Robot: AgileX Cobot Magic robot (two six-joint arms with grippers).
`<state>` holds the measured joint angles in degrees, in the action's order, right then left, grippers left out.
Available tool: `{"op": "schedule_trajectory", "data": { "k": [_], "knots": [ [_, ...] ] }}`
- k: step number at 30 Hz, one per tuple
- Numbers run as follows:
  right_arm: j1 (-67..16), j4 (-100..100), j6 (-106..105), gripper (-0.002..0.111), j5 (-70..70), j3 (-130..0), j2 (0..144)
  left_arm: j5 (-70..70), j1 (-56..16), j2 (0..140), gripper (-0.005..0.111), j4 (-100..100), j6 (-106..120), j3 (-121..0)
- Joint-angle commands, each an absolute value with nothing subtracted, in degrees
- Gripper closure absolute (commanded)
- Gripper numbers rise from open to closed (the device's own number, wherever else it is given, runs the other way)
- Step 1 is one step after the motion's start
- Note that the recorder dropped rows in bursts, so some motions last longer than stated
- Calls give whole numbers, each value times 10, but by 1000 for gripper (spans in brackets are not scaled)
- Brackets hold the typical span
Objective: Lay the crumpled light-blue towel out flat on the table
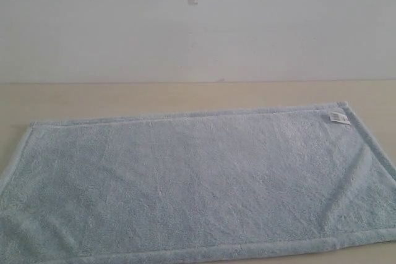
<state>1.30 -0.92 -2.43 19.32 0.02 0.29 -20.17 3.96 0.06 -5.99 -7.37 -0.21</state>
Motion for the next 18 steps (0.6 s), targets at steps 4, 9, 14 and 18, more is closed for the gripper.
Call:
{"op": "schedule_trajectory", "data": {
  "k": [4,9,14,18],
  "knots": [
    [17,-7,-24,109,191,0,0,-204,41,0,103,-56,-68,0],
    [17,-7,-24,109,191,0,0,-204,41,0,103,-56,-68,0],
    [17,-7,-24,109,191,0,0,-204,41,0,103,-56,-68,0],
    [17,-7,-24,109,191,0,0,-204,41,0,103,-56,-68,0]
  ]
}}
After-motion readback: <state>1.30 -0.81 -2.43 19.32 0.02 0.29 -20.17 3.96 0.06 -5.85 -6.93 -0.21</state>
